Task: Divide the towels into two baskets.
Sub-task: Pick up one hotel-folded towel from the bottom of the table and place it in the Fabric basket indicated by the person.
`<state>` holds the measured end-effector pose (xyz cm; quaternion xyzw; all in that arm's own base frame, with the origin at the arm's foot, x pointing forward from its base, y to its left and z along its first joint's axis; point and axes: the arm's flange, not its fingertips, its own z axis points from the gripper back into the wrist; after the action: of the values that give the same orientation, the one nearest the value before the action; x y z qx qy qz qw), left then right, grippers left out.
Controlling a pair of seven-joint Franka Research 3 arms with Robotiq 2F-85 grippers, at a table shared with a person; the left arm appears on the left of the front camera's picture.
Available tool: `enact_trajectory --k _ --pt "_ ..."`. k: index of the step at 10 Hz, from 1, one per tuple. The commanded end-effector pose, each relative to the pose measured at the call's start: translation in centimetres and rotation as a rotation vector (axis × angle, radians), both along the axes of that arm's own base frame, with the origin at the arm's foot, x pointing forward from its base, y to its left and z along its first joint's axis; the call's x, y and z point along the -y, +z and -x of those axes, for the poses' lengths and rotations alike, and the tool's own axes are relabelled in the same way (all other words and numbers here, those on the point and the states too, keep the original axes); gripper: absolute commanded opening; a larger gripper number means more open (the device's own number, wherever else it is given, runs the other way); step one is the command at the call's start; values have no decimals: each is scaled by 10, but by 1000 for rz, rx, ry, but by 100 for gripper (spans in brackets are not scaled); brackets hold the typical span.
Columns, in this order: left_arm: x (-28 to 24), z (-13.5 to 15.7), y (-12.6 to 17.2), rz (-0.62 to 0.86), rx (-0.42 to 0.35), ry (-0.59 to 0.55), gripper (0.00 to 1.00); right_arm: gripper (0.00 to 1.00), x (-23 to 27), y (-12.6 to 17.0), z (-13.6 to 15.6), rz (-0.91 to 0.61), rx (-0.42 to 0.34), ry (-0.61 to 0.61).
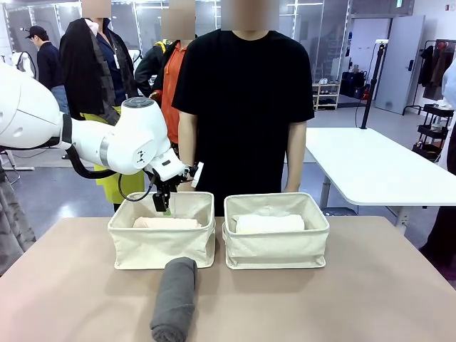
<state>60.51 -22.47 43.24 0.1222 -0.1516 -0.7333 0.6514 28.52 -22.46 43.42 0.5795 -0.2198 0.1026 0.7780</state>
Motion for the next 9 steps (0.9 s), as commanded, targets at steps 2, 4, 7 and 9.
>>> enact_trajectory --k 2,4,7,9 --pt "2 0 -2 -3 -1 -12 100 100 -2 2 2 -14 22 -6" --pt "2 0 -2 -3 -1 -12 100 100 -2 2 2 -14 22 -6" --pt "2 0 -2 -3 -1 -12 100 100 -2 2 2 -14 22 -6" --pt "2 0 -2 -3 -1 -12 100 100 -2 2 2 -14 22 -6"
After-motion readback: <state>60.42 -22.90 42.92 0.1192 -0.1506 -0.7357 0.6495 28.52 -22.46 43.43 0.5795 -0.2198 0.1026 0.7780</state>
